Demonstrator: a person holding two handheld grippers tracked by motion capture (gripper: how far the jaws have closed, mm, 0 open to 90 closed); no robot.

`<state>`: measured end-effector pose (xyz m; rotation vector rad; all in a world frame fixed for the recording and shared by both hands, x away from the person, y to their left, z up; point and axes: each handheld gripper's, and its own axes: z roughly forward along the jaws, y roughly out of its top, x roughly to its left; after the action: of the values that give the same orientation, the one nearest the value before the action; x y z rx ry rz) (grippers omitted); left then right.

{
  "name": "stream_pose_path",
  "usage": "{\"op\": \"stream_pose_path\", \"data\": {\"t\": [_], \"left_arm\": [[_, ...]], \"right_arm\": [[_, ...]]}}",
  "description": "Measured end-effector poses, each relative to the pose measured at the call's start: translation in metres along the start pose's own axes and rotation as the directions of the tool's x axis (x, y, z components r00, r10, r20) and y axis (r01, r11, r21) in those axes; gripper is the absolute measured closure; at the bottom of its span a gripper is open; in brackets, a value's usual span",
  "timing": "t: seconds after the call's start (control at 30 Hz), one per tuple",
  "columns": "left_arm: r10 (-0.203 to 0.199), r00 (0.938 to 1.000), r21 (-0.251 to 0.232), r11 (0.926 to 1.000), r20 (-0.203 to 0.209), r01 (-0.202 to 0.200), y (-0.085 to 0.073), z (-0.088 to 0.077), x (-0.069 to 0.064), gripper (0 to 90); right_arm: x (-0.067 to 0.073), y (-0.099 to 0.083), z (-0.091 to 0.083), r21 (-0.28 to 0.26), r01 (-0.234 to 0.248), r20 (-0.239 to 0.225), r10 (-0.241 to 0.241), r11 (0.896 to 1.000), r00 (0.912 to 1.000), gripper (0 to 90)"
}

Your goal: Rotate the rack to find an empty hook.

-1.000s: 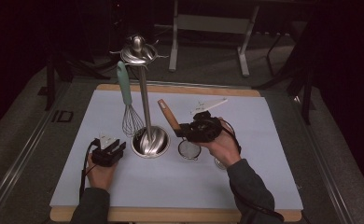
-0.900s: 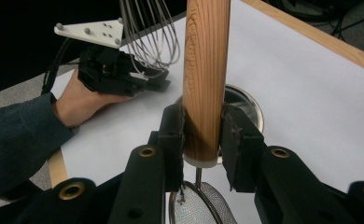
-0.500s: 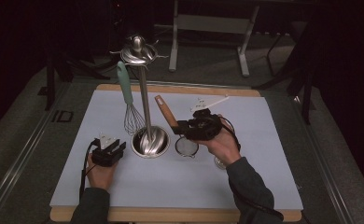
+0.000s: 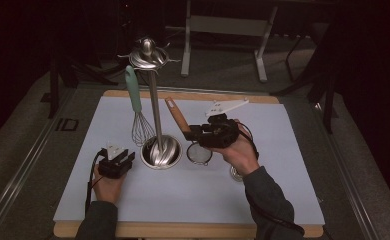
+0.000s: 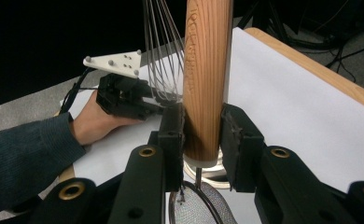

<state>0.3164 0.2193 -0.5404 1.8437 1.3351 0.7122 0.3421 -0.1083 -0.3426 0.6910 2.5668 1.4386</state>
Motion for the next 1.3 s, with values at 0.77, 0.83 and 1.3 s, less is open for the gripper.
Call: {"op": "stream_pose_path", "data": {"t": [0.77,0.83,1.3], "left_arm": [[-0.002,1.0000,-0.001,1.0000,0.000,0.002,0.000,0.000,0.000,68.2],[-0.001,1.0000,-0.001,1.0000,0.001,0.001,0.000,0.000,0.000,68.2],[-0.001,1.0000,-0.001,1.0000,0.001,0.001,0.000,0.000,0.000,68.3]], "right_arm": [[0.000,0.016,-0.013,-0.061,0.017,0.007,-0.017,0.998,0.9998,70.9],[-0.001,0.017,-0.014,-0.064,0.019,0.004,-0.019,0.998,0.9998,70.9],[-0.006,0.029,-0.020,-0.099,0.046,-0.017,-0.048,0.994,0.9987,70.9]]}}
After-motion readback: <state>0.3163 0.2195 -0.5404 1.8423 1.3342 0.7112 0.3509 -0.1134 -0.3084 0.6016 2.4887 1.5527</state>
